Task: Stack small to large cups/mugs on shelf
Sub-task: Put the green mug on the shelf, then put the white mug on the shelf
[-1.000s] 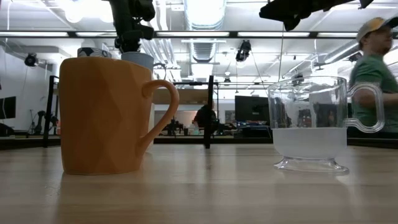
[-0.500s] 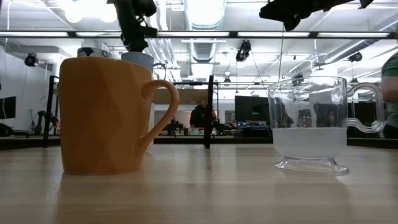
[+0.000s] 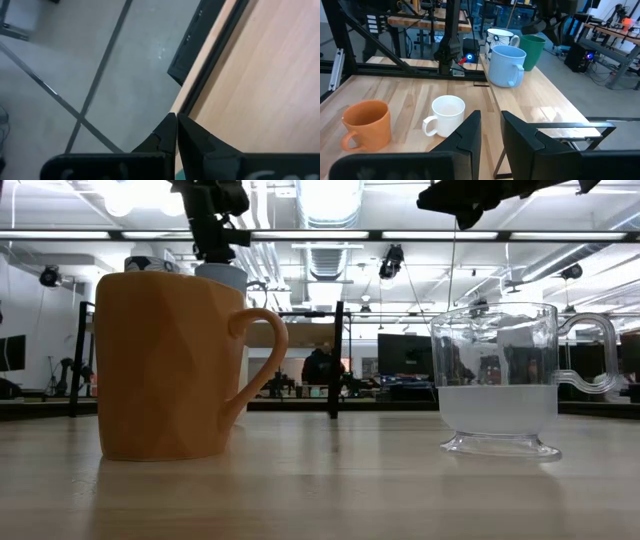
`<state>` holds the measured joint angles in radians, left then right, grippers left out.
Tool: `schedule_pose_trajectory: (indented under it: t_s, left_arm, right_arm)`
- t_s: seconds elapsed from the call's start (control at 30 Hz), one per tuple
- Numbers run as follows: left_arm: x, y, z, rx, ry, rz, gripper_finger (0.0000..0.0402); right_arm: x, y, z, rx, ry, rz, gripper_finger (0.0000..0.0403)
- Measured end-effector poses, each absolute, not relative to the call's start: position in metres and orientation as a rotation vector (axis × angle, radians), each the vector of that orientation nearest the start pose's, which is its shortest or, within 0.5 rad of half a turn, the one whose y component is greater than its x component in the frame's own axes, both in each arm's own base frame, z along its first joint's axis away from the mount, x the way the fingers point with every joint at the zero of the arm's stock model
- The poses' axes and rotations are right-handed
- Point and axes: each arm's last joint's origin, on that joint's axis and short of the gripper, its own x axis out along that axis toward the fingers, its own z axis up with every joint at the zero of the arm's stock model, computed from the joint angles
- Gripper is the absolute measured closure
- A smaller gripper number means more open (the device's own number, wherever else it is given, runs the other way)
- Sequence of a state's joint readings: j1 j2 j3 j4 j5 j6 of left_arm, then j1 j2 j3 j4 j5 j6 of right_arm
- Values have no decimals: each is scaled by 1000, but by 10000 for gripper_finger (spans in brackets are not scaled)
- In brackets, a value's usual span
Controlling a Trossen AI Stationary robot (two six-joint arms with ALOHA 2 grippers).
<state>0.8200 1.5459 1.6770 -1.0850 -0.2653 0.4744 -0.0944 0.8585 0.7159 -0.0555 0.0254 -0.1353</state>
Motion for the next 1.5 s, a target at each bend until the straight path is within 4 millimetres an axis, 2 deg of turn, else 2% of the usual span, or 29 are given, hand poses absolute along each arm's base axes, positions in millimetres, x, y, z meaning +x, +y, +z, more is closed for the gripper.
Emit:
schedule_pose_trajectory:
  t_s: [0.47,0.67,0.83,0.97,1.2,1.37,1.5]
  left_arm:
    - [200,225,360,70,1238,717,402]
    - [201,223,365,80,1220,719,402]
    - [202,215,381,85,1153,744,402]
    - [202,193,404,90,996,733,402]
    - [192,130,440,105,645,579,402]
    - [185,89,447,118,444,477,402]
    - [181,63,439,113,331,385,402]
  right_arm:
    - [192,-19,309,-131,206,-104,335]
    - [192,-19,309,-131,206,-104,335]
    - [192,-19,309,-131,206,-105,335]
    - [192,-19,309,-131,206,-106,335]
    - [193,-17,309,-120,205,-97,335]
    - [200,-11,304,-85,222,-67,335]
    - [208,-4,299,-53,241,-38,335]
